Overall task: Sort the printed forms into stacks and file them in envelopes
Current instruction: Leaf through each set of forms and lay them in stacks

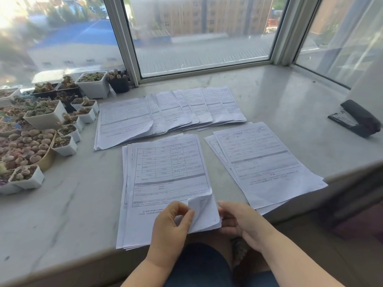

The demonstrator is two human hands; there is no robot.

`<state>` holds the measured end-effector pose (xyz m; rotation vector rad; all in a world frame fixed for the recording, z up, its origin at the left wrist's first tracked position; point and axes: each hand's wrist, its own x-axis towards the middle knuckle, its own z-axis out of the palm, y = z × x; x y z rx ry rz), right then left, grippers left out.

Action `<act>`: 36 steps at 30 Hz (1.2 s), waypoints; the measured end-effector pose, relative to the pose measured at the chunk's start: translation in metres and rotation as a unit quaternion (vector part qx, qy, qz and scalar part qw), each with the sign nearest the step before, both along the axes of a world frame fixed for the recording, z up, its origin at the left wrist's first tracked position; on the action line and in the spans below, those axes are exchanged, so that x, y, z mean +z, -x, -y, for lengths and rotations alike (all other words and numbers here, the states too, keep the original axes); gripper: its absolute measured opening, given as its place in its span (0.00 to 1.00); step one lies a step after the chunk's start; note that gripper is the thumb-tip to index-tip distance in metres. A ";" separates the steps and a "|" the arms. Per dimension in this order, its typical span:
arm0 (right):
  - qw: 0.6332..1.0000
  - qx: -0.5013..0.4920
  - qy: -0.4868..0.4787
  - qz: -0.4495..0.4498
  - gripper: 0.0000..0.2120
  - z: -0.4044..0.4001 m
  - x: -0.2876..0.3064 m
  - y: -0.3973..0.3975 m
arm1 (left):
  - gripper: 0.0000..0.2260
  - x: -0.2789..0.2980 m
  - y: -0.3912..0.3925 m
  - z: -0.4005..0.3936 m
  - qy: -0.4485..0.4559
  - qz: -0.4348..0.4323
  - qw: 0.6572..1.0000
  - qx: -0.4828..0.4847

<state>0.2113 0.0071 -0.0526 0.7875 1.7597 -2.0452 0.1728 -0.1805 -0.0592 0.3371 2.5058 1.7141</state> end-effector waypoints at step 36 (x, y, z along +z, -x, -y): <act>0.995 0.071 -0.042 -0.048 0.17 0.001 0.008 0.018 | 0.32 -0.001 0.009 0.026 0.099 -0.090 0.985 -0.112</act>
